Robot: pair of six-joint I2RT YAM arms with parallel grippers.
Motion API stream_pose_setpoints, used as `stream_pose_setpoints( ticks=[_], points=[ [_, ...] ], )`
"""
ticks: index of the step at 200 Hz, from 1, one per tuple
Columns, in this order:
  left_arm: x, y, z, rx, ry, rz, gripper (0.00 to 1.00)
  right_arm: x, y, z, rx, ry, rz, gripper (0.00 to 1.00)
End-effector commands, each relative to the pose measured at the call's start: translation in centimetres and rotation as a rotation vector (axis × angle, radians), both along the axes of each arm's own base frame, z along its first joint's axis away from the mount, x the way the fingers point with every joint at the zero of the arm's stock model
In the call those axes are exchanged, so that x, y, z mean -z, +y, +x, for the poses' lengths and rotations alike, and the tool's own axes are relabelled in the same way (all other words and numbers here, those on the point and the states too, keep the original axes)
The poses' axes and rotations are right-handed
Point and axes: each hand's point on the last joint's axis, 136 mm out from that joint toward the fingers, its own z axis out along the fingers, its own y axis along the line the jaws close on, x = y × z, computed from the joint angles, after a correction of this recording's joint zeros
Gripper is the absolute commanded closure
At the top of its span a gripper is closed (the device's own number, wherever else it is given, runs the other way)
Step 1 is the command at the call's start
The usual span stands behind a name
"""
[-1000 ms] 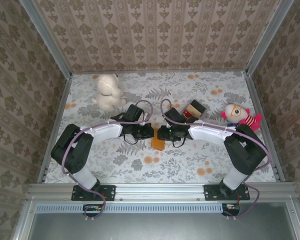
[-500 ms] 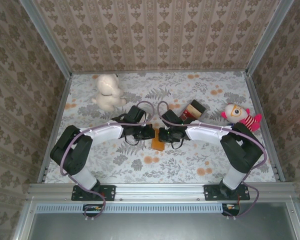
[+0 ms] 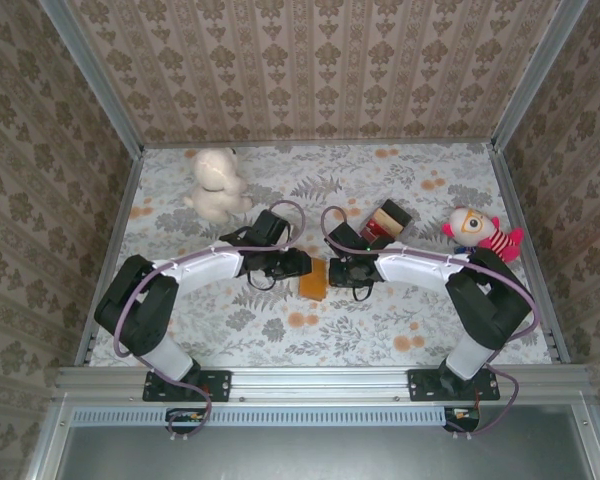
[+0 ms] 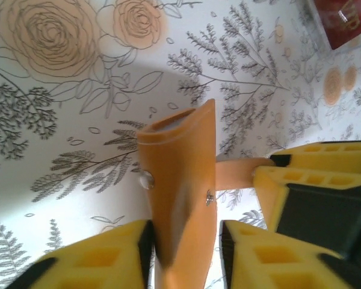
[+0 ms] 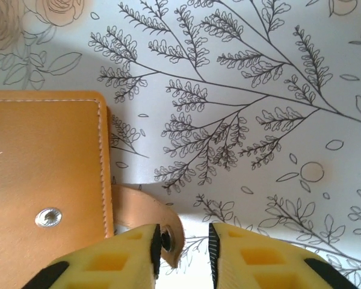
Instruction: Take the credit cards out of the card holder
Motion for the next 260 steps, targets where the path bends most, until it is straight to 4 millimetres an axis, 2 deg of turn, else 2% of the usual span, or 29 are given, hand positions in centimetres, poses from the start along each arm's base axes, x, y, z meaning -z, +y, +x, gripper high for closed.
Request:
stream_pose_setpoints(
  ticks=[1, 16, 51, 90, 107, 112, 131, 158, 164, 182, 205, 230, 260],
  points=[
    [-0.8, 0.6, 0.4, -0.019, -0.001, 0.024, 0.49, -0.6, 0.7, -0.1, -0.028, 0.023, 0.037, 0.68],
    [-1.2, 1.0, 0.8, -0.023, -0.011, 0.026, 0.42, -0.2, 1.2, 0.1, -0.033, 0.046, 0.042, 0.68],
    [-1.2, 3.2, 1.6, -0.065, -0.022, 0.076, 0.3, 0.2, 1.6, 0.5, -0.012, 0.053, 0.046, 0.7],
    [-2.0, 5.5, 2.8, -0.114, -0.042, 0.098, 0.15, 0.7, 2.3, 0.6, -0.013, 0.079, 0.062, 0.78],
    [-2.3, 6.5, 3.3, -0.14, -0.067, 0.114, 0.06, 0.3, 2.4, 0.8, -0.013, 0.068, 0.065, 0.84],
    [-2.3, 6.9, 3.5, -0.15, -0.072, 0.118, 0.0, 0.0, 2.4, 0.9, -0.014, 0.061, 0.067, 0.85],
    [-2.4, 8.2, 4.3, -0.193, -0.08, 0.118, 0.0, -2.1, 2.7, 1.3, -0.028, 0.02, 0.09, 0.86],
    [-2.2, 9.7, 4.6, -0.24, -0.087, 0.12, 0.0, -6.3, 3.6, 1.4, -0.079, -0.05, 0.148, 0.87],
    [-2.3, 10.8, 5.2, -0.276, -0.089, 0.122, 0.0, -7.0, 3.9, 1.2, -0.091, -0.058, 0.162, 0.86],
    [-2.7, 11.8, 5.5, -0.309, -0.109, 0.124, 0.0, -8.7, 4.9, 1.1, -0.125, -0.077, 0.218, 0.86],
    [-3.2, 13.1, 5.8, -0.348, -0.123, 0.12, 0.0, -9.6, 6.4, 0.7, -0.153, -0.071, 0.261, 0.86],
    [-3.2, 13.7, 5.5, -0.355, -0.133, 0.132, 0.0, -9.7, 8.1, 0.6, -0.19, -0.06, 0.283, 0.86],
    [-2.7, 13.6, 4.9, -0.334, -0.108, 0.12, 0.0, -8.7, 8.3, 1.1, -0.162, -0.051, 0.26, 0.86]
  ],
)
